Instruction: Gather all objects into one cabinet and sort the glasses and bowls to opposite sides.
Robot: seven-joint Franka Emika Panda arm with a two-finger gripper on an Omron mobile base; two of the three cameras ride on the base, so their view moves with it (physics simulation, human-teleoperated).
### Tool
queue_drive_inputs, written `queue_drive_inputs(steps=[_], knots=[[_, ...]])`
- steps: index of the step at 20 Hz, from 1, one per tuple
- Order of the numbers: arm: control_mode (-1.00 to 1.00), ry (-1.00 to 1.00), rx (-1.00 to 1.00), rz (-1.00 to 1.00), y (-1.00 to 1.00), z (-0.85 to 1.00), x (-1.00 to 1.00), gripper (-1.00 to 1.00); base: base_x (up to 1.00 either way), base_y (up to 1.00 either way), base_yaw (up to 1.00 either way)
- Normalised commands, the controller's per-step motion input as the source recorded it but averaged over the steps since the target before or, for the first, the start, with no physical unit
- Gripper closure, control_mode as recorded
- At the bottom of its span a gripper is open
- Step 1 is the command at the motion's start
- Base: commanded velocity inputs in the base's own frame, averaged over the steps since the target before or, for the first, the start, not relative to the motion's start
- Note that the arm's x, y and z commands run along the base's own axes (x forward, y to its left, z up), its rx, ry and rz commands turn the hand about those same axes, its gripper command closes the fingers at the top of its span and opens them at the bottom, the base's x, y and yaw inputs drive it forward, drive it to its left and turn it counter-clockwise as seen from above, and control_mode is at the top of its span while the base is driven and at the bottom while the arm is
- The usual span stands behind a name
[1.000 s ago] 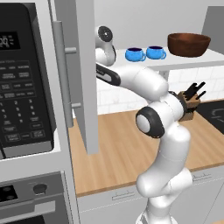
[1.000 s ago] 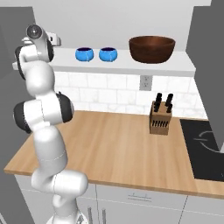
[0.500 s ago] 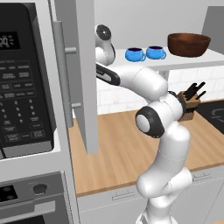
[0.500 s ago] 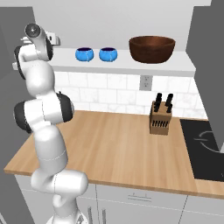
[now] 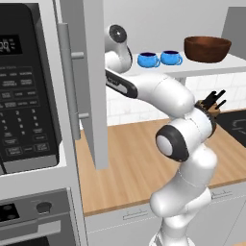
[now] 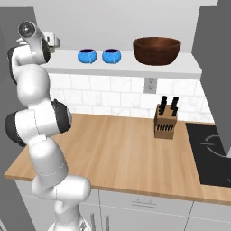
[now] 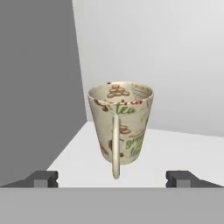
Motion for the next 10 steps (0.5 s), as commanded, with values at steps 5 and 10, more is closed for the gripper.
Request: queue_drive_inputs(steps=[5, 10], knots=[[-1.00, -0.04, 0.00, -0.05, -0.34, 0.00, -0.57, -1.00, 0.00, 0.00, 0.00], [-1.00, 0.00, 0.00, -0.06, -0.49, 0.05, -0.77, -1.00, 0.00, 0.00, 0.00]])
